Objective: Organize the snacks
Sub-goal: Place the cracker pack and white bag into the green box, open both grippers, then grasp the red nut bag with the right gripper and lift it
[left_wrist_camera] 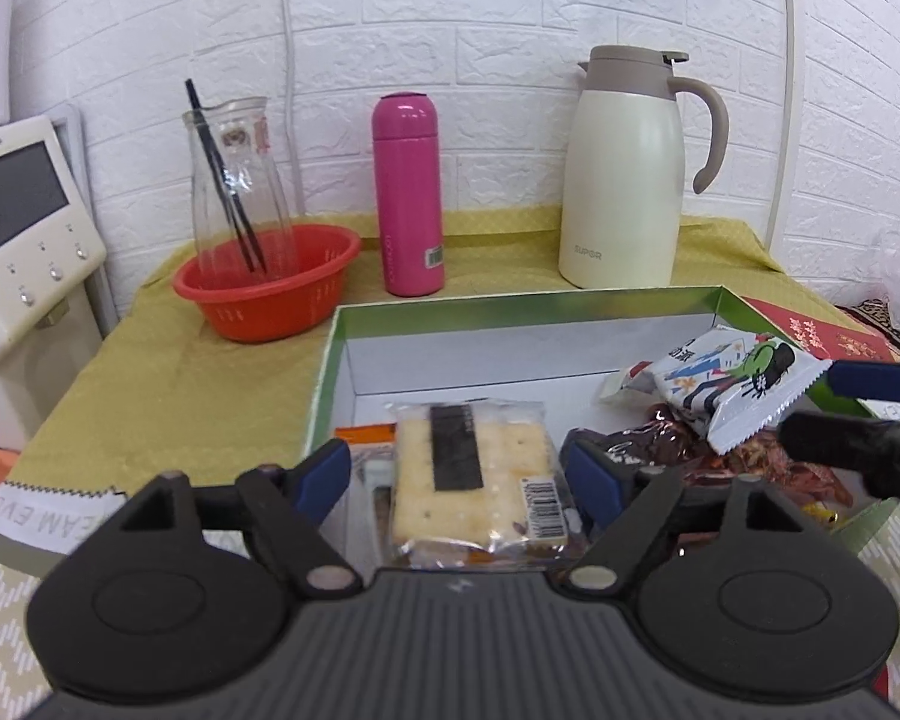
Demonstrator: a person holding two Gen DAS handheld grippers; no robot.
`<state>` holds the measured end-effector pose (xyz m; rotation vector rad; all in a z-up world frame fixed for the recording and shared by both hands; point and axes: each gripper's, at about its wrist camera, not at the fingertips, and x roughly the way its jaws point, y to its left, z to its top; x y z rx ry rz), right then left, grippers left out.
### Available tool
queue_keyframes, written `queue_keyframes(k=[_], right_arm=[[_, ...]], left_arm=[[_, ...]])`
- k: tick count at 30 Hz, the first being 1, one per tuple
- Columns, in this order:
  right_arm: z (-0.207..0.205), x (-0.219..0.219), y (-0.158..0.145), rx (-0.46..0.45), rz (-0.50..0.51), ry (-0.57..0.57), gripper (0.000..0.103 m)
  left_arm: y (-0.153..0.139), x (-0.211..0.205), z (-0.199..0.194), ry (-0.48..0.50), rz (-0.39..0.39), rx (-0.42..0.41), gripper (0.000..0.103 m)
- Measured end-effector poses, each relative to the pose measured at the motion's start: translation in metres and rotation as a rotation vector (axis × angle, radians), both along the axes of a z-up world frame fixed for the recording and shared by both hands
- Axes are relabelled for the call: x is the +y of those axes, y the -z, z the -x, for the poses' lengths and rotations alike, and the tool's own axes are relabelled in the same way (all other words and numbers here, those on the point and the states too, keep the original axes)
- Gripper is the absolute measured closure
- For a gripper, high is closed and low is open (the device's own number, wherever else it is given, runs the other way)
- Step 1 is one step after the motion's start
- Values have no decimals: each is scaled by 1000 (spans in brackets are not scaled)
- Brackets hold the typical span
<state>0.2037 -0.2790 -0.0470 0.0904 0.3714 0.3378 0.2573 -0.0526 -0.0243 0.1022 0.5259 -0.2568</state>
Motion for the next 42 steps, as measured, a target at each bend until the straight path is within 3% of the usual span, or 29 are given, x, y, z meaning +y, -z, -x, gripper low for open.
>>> queue_keyframes(k=[2, 5, 10, 13, 17, 24, 26, 32, 42], right_arm=[[10, 0, -3, -6, -1, -5, 0], [25, 2, -7, -27, 15, -1, 0], [59, 5, -13, -91, 40, 40, 0], [83, 2, -11, -99, 34, 64, 0], [102, -8, 3, -6, -49, 60, 0], [112, -24, 24, 139, -195, 153, 0], [111, -28, 27, 169, -239, 132, 0], [102, -44, 38, 303, -476, 87, 0], [91, -48, 55, 383, -518, 99, 0]], left_arm=[[-1, 5, 8, -11, -9, -7, 20], [-4, 10, 19, -35, -9, -18, 3], [-13, 13, 48, -32, -23, -70, 3], [-18, 17, 72, -21, 6, -94, 3], [-12, 22, 105, 40, 68, -65, 3], [16, 13, 142, 89, 56, 26, 3], [23, 10, 145, 93, 51, 56, 3], [35, 5, 147, 109, 86, 114, 3], [52, -4, 142, 190, 107, 187, 3]])
